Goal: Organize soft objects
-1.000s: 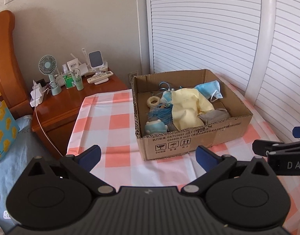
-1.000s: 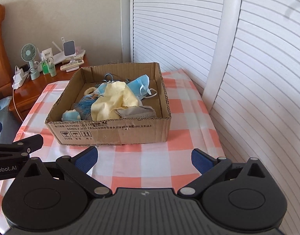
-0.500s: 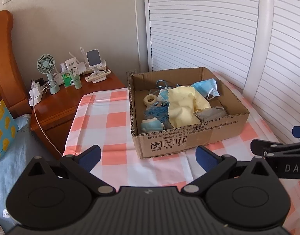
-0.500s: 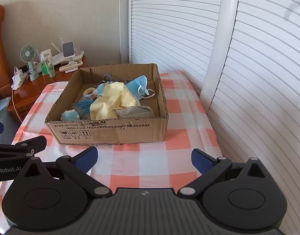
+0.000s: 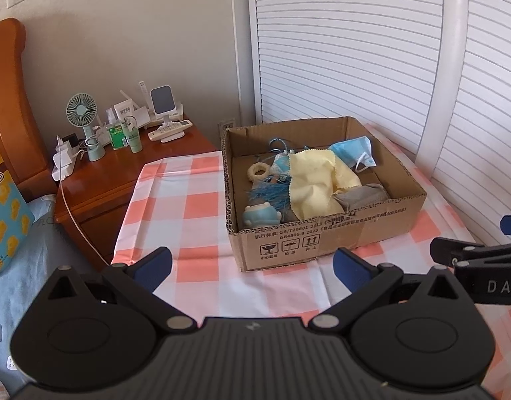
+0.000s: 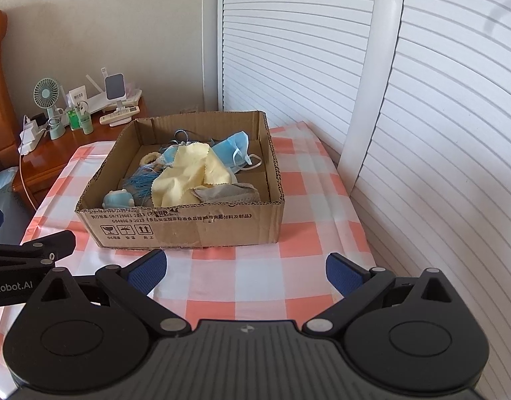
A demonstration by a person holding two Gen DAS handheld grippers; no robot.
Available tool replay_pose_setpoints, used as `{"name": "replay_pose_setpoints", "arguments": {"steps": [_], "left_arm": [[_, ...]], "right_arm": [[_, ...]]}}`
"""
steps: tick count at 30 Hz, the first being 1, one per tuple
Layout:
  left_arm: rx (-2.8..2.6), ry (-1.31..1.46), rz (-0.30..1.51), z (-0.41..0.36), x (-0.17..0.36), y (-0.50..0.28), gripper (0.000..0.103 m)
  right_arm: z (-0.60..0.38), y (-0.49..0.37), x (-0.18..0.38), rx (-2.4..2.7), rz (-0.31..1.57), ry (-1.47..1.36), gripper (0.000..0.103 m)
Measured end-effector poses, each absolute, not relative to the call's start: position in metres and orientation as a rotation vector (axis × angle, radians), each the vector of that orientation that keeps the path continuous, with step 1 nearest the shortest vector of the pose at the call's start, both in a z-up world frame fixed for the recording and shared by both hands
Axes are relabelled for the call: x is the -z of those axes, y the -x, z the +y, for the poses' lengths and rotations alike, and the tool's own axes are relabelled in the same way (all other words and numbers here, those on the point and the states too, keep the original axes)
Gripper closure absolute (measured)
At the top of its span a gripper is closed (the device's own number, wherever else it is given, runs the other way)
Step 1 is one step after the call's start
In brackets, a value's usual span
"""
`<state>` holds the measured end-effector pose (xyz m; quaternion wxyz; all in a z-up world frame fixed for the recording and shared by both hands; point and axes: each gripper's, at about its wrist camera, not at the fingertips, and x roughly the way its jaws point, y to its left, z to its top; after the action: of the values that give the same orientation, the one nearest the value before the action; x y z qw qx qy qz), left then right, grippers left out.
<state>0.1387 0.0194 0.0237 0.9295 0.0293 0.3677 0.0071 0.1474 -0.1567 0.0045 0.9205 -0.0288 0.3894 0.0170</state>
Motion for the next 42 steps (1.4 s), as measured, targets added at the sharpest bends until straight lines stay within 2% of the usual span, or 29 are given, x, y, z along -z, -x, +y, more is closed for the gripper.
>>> {"name": "replay_pose_setpoints", "arguments": {"steps": [42], "left_arm": [[-0.015, -0.064, 0.747, 0.0189, -0.0282, -0.1376, 0.001]], "right_arm": [[-0.1564, -0.1444, -0.0093, -0.032, 0.783, 0.070, 0.000]]}}
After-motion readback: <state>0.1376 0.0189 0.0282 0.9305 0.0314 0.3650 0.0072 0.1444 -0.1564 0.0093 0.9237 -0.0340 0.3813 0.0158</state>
